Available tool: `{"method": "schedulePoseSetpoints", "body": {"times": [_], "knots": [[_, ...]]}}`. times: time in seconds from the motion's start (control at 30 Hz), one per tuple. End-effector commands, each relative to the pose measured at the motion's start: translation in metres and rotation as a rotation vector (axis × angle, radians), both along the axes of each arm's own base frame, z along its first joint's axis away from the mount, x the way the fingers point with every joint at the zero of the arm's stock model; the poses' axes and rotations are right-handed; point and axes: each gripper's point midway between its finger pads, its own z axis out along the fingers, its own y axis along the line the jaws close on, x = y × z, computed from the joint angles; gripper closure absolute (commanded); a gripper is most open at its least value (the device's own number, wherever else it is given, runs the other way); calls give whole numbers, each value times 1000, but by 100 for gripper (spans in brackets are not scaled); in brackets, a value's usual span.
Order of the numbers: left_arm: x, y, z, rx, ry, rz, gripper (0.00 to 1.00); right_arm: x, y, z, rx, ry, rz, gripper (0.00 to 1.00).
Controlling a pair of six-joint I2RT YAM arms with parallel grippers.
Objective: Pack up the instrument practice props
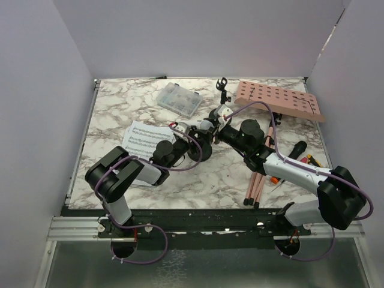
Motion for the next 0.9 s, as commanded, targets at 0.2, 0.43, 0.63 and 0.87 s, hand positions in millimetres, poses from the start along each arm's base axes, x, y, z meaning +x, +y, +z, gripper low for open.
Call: {"method": "schedulePoseSetpoints", "body": {"times": [0.2, 0.43, 0.63, 0.87], "knots": [[16, -11, 10, -53, -41, 20, 71, -8, 5, -1, 28, 33, 29, 98], [21, 7, -12, -41, 20, 123, 95, -14, -9, 16, 37, 5, -6, 99], [25, 22, -25, -23, 64, 207, 100, -29, -20, 30, 50, -8, 2, 99], [29, 38, -38, 9, 117, 298, 100, -44, -36, 46, 71, -15, -12, 99]]}}
